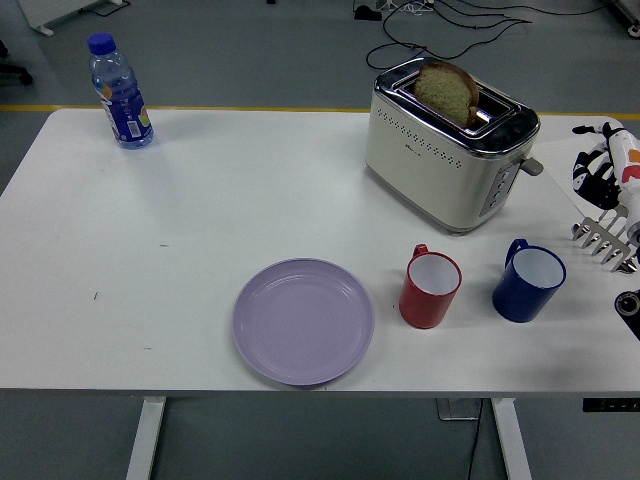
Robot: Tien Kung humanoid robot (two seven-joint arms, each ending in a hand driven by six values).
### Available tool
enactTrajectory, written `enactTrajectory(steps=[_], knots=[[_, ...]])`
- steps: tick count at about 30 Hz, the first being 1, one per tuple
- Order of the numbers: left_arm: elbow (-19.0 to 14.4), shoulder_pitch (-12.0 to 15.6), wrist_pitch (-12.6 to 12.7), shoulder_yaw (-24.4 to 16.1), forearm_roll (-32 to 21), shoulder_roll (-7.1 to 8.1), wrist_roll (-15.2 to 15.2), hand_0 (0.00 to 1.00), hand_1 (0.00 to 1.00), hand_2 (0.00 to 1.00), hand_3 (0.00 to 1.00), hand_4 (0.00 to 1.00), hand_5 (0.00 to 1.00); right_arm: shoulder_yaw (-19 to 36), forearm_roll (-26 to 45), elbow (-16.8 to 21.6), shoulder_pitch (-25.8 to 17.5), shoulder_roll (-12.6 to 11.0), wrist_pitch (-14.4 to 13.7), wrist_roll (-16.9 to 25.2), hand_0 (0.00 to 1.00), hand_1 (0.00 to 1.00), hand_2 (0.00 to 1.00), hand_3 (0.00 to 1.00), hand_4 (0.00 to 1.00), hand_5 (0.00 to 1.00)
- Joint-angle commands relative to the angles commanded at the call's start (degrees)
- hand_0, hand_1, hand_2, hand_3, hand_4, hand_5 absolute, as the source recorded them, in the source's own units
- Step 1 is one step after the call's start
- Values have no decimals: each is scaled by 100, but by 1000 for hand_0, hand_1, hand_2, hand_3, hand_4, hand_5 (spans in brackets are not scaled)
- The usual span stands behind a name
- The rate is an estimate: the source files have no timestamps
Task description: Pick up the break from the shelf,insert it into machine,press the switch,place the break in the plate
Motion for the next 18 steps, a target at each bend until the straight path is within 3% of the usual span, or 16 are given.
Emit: enactTrajectory(steps=[18], knots=[[0, -14, -9, 31, 20, 0, 17, 670, 662, 675, 689, 421, 958, -318, -166, -407, 177, 270, 71, -33, 119, 177, 325, 596, 519, 2]])
